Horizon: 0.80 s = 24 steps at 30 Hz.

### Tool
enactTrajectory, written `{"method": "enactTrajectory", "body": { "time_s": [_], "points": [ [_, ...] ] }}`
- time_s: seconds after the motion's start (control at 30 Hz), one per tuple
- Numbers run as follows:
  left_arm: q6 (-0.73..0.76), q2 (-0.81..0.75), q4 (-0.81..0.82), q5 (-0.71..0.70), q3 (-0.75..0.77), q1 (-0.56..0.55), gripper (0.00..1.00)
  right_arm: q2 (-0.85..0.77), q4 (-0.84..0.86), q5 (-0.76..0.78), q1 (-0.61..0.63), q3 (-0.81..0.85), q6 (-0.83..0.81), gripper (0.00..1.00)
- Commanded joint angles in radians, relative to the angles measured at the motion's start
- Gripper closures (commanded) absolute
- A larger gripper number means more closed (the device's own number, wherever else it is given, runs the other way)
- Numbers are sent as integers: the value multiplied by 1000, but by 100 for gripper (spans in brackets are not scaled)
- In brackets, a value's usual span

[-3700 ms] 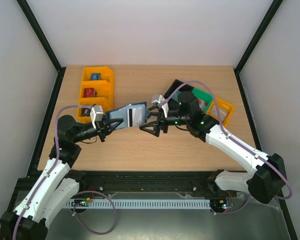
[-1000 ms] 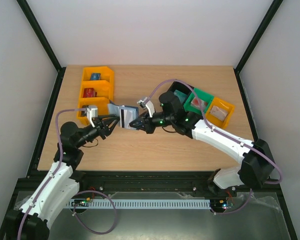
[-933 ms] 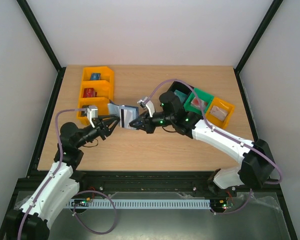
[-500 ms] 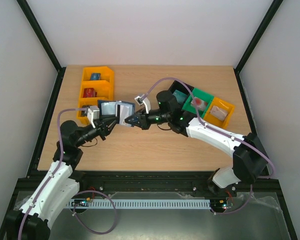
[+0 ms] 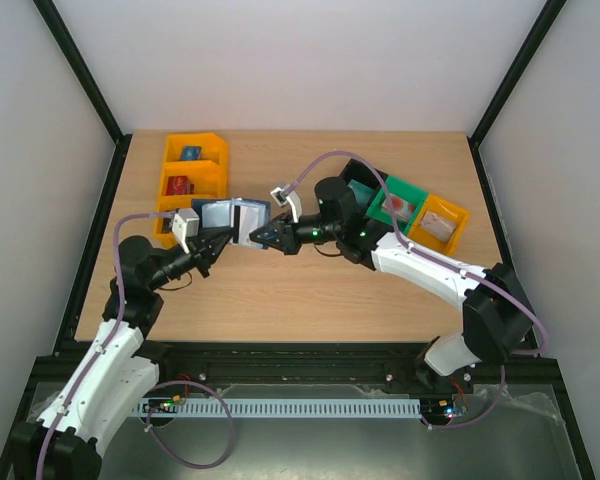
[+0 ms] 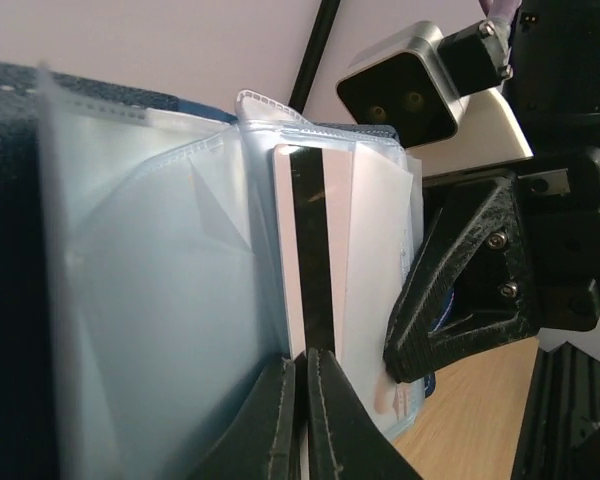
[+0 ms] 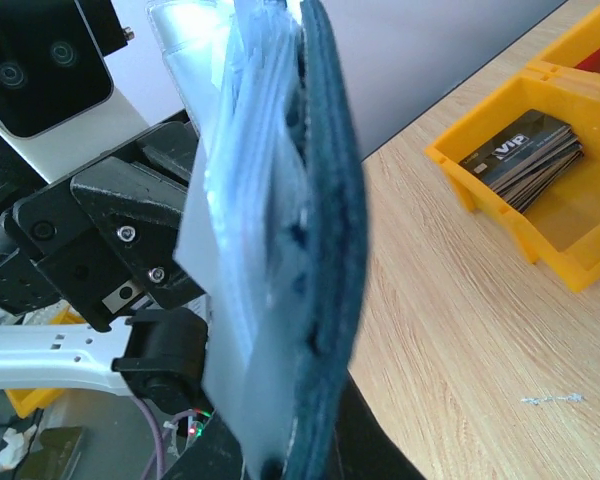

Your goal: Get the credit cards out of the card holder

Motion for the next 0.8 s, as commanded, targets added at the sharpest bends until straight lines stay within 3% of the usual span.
{"method": "enactTrajectory", "body": {
  "time_s": [0.0, 0.17, 0.33, 0.53, 0.7, 0.77],
  "points": [
    [-17, -3, 40, 216, 23, -48, 98, 7, 129, -23, 26, 34, -26, 98],
    [-77, -20, -8, 199, 40, -13, 98, -20, 177, -60, -25, -41, 17, 97],
    [-126, -26, 33, 161, 20, 7, 98, -43, 179, -112, -35, -70, -4, 81],
    [-152, -25, 52, 151, 8, 8, 98, -56, 153, -141, -39, -78, -20, 71],
    [-156, -32, 37, 152, 14, 18, 98, -93, 144, -138, -67, -115, -31, 71],
    [-156, -32, 37, 157, 14, 22, 98, -105, 131, -145, -77, -128, -37, 76]
  ]
}}
